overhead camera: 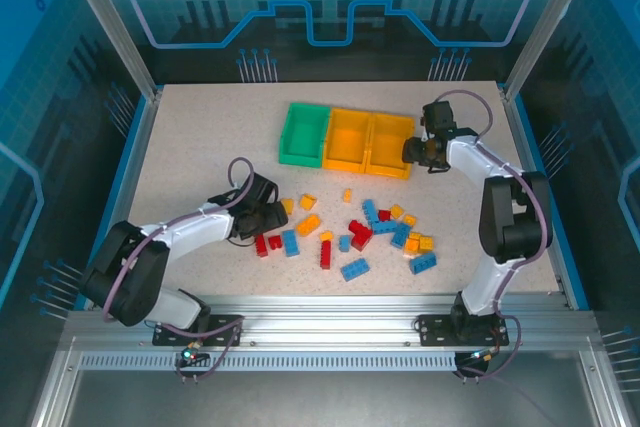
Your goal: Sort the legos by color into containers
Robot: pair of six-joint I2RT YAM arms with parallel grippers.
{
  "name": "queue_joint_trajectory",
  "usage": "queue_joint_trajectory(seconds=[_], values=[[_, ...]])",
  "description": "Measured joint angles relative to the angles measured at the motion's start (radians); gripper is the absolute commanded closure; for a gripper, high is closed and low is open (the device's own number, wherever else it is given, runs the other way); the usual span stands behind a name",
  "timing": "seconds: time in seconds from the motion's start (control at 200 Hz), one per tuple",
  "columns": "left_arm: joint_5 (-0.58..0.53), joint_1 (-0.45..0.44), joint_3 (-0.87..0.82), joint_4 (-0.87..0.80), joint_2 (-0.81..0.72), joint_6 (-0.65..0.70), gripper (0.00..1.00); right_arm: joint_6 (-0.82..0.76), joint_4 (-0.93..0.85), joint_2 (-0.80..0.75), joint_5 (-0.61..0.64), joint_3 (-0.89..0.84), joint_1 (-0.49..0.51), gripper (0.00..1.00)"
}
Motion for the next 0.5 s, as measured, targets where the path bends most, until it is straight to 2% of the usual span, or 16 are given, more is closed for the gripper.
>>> queue_joint_trajectory(seconds=[0.15,0.39,0.5], values=[[0.003,-0.003,0.016,-0.003,0.022,-0.005,0.35,0.000,0.002,0.026,-0.008,0.001,0.000,0.38],[0.002,-0.006,0.031,-0.007,0.041,-0.011,0.56,0.000,0.003,0.026,-0.007,0.001,0.000,0.38],[0.002,-0.006,0.040,-0.007,0.053,-0.005,0.59,0.000,0.003,0.026,-0.007,0.001,0.000,0.38]])
